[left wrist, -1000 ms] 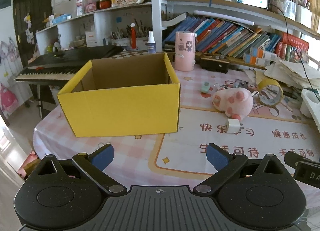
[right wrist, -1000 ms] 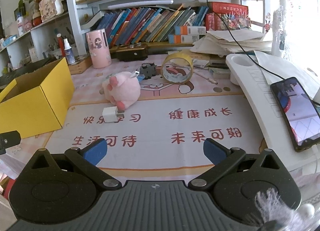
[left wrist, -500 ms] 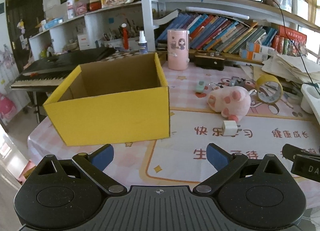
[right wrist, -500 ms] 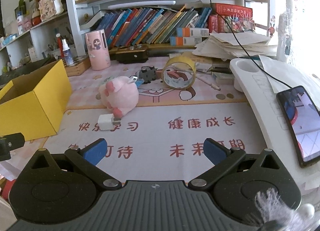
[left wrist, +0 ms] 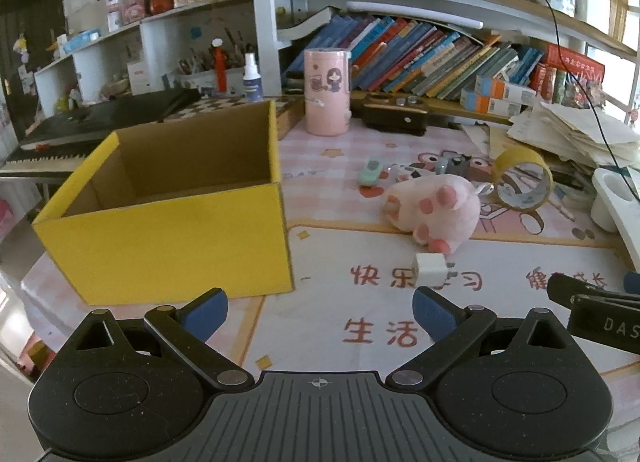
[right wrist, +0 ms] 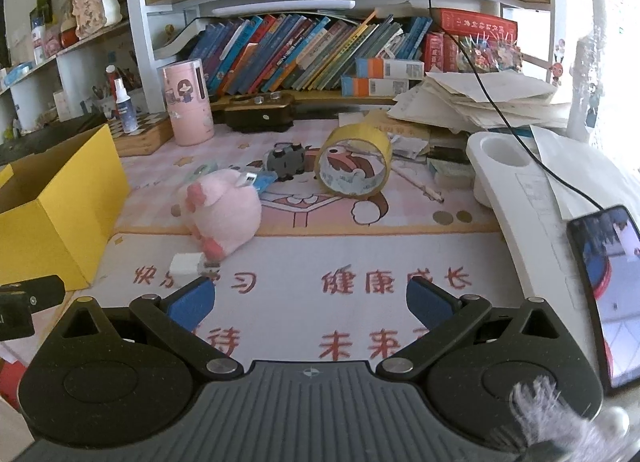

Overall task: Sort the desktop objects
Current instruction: 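Move the left gripper toward the white cube charger plug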

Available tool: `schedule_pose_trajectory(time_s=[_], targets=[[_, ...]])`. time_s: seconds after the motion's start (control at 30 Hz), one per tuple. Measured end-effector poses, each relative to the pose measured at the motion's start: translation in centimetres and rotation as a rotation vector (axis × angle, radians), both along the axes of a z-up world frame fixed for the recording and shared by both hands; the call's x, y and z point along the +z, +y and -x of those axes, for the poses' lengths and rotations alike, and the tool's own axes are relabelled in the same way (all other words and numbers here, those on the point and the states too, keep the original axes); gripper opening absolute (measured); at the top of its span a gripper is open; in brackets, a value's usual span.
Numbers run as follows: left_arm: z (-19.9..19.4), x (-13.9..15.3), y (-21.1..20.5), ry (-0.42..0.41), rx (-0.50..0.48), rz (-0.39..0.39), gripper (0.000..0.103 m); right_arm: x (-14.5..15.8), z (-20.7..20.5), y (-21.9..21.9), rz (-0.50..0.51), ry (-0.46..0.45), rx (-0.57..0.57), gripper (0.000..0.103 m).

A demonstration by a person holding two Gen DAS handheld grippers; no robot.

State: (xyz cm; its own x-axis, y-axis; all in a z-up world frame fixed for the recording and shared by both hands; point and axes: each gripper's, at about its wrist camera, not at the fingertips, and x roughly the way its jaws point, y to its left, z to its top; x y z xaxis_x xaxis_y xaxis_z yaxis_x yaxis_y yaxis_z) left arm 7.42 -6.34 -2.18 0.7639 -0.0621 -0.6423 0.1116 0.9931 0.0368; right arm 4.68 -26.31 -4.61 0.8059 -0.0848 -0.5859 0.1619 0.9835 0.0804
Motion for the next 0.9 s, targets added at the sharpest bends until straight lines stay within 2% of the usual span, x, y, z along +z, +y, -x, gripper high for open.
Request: schedule_pose_trajectory(time_s=[0.57,0.83,0.9], targets=[[-3.3,-1.1,-5.0,0.047,-0.001,-0.013,0.1,-0.2,-5.2,-4.8,-0.012,0.027,0.046,0.101],[-4.5,-1.9,-6.6,0.07,0.022,-0.028,0.098,-0.7,-7.4,-6.4,-0.033,0.045,0.083,0.101],[-4.7,-2.2,-6.9,0.081,0.028,-0.03,0.095,-0.9,-7.9,-6.7,-0.048,0.056,0.103,0.099]])
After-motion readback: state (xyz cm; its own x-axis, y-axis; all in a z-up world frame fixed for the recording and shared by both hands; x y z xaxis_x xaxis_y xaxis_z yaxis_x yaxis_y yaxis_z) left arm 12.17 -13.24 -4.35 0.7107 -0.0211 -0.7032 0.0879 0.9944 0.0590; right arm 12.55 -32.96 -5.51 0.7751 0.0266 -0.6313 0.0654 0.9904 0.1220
